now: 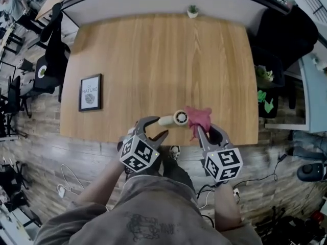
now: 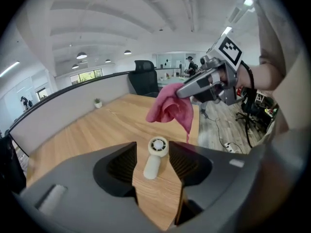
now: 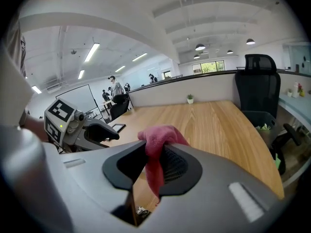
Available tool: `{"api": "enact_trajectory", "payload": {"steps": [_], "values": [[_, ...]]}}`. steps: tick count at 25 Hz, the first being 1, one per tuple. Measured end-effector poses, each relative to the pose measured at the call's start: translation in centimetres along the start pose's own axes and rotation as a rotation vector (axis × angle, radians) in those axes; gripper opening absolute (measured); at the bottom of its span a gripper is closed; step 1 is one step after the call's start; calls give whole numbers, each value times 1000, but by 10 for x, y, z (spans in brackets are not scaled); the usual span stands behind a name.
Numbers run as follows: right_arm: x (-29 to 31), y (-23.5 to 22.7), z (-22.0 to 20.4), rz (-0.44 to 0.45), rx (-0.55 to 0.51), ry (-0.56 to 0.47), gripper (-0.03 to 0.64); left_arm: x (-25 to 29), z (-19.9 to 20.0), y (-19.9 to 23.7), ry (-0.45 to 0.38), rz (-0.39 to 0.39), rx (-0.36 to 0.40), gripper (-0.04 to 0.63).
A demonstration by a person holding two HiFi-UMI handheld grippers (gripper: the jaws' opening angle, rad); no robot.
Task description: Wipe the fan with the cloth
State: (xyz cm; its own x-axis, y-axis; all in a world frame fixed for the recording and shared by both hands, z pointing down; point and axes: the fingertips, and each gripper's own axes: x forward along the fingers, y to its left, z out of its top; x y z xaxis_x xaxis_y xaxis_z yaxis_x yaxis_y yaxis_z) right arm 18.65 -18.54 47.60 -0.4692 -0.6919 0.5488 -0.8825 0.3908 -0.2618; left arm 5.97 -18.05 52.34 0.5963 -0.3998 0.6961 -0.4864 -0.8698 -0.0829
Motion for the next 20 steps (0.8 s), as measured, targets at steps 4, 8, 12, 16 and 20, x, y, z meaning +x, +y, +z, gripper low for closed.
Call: {"api": "enact_trajectory", "payload": {"steps": [4,8,12,16,20], "values": [[21,-2,-19,-10,23,39,81,24,-25,3,76,-6,87,227],[42,-4,-35,-19,36,68,81,49,-48,6,90,-34,47,229],[59,-10,-49,-35,41,86,81,75,-74,4,119,-62,7,229],[76,-11,-65,-43,61,102,81,92,-94,3,135,-88,-61,229],[90,-13,-83,-58,84,119,81,102,-102,7,148,-70,-12,229]]}}
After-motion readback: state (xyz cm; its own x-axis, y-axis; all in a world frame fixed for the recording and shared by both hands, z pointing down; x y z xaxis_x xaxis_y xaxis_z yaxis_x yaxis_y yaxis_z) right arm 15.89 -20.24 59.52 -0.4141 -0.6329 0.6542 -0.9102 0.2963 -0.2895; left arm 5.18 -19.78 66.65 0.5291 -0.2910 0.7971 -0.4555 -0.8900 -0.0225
